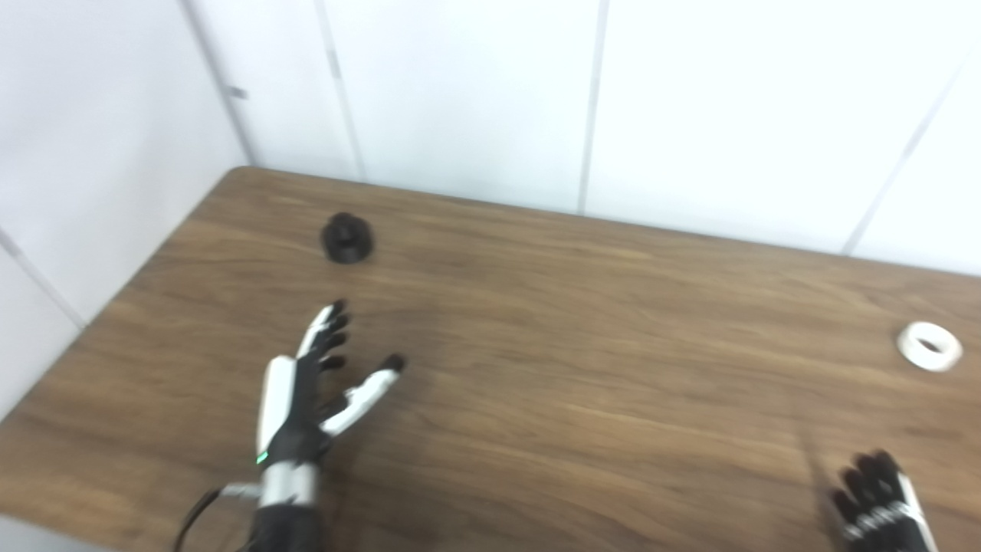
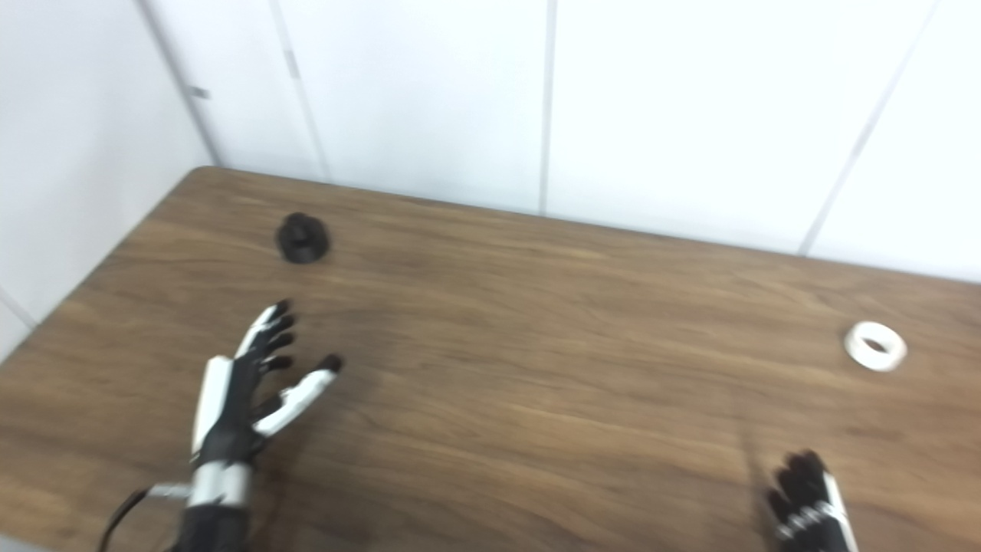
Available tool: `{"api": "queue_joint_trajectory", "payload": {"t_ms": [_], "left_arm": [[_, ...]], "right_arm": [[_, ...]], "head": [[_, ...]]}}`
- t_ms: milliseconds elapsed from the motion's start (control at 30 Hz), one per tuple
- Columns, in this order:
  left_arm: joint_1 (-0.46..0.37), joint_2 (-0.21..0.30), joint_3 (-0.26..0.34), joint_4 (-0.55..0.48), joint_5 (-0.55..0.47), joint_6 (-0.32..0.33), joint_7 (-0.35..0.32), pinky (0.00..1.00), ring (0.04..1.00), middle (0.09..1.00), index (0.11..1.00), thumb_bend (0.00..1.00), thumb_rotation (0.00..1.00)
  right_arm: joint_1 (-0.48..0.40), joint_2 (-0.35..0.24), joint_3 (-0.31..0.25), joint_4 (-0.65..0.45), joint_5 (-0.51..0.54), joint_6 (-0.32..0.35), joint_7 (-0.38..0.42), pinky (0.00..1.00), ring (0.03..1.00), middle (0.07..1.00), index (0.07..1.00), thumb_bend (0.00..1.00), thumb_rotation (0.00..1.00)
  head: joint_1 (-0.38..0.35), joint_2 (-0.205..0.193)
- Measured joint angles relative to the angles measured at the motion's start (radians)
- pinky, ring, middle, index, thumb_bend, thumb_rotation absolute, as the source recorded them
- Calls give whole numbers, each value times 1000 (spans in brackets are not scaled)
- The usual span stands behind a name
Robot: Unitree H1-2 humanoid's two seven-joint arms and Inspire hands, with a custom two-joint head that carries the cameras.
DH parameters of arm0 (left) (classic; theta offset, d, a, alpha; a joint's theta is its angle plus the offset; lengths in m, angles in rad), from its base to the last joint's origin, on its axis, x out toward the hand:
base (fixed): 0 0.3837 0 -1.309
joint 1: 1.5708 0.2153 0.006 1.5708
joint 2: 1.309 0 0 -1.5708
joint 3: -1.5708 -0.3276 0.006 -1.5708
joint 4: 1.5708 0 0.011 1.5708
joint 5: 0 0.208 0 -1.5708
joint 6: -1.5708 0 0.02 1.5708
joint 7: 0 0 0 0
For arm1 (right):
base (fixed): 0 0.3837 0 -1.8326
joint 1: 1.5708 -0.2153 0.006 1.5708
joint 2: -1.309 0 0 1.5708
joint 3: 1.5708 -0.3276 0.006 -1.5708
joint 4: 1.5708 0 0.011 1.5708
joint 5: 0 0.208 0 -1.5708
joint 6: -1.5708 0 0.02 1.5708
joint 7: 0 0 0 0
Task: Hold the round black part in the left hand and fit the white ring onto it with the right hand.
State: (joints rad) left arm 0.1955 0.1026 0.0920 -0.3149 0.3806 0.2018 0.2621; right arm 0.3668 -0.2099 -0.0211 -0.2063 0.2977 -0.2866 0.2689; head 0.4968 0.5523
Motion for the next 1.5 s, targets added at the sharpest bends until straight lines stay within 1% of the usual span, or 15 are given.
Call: {"api": "queue_joint_trajectory", "payload": {"t_ms": [133,267,300,433,567,733,833,967,1100,1133,1167,1267,1333,1433,1500], "left_arm": [[-49,-27,-1,21,42,19,1,755,862,891,941,856,484],[-69,-27,6,36,84,32,2,748,856,885,943,859,490],[-73,-27,9,38,93,37,3,730,843,876,936,870,496],[-94,-27,27,76,123,49,23,673,812,860,932,869,452],[-117,-26,30,110,140,38,53,630,786,849,932,891,421],[-135,-24,30,156,163,11,94,611,778,855,942,933,429],[-150,-23,29,176,182,12,119,658,822,888,960,947,439],[-157,-27,31,194,194,12,146,779,906,940,990,961,447],[-175,-30,37,215,205,17,167,821,929,965,1000,954,462],[-177,-29,39,220,208,18,170,873,941,972,1000,947,465],[-180,-29,41,222,210,19,173,873,941,972,1000,947,465],[-188,-27,42,243,239,24,191,978,970,989,1000,942,501],[-193,-18,37,247,268,46,193,995,988,997,1000,940,531],[-209,6,28,250,322,112,177,1000,1000,1000,1000,947,586],[-216,25,18,249,354,153,158,1000,1000,1000,1000,954,602]], "right_arm": [[-2,-14,-19,19,26,-23,20,1000,1000,1000,1000,789,910],[-8,-14,-44,48,34,-57,25,1000,1000,1000,1000,751,908],[-8,-14,-46,52,36,-64,28,1000,1000,1000,1000,742,904],[-10,-18,-55,65,56,-77,45,1000,1000,1000,1000,702,908],[-10,-21,-59,67,74,-75,52,1000,1000,1000,1000,720,901],[-11,-31,-65,68,87,-66,53,1000,1000,1000,1000,745,891],[-12,-31,-70,68,89,-58,53,1000,1000,1000,1000,739,892],[-13,-33,-72,68,94,-55,53,1000,1000,1000,1000,728,908],[-15,-43,-72,71,92,-54,55,1000,1000,1000,1000,738,907],[-15,-45,-73,71,92,-54,55,1000,1000,1000,1000,746,905],[-16,-46,-74,72,92,-54,55,1000,1000,1000,1000,746,905],[-17,-47,-76,74,95,-54,56,1000,1000,1000,1000,748,896],[-18,-49,-76,76,104,-54,56,1000,1000,1000,1000,750,893],[-18,-51,-77,77,107,-53,56,1000,1000,1000,1000,750,887],[-18,-53,-77,78,108,-53,57,1000,1000,1000,1000,758,886]], "head": [[40,-5],[61,-6],[72,-8],[95,-12],[121,-20],[150,-32],[164,-38],[172,-43],[178,-48],[180,-49],[180,-49],[181,-51],[181,-51],[181,-55],[181,-54]]}}
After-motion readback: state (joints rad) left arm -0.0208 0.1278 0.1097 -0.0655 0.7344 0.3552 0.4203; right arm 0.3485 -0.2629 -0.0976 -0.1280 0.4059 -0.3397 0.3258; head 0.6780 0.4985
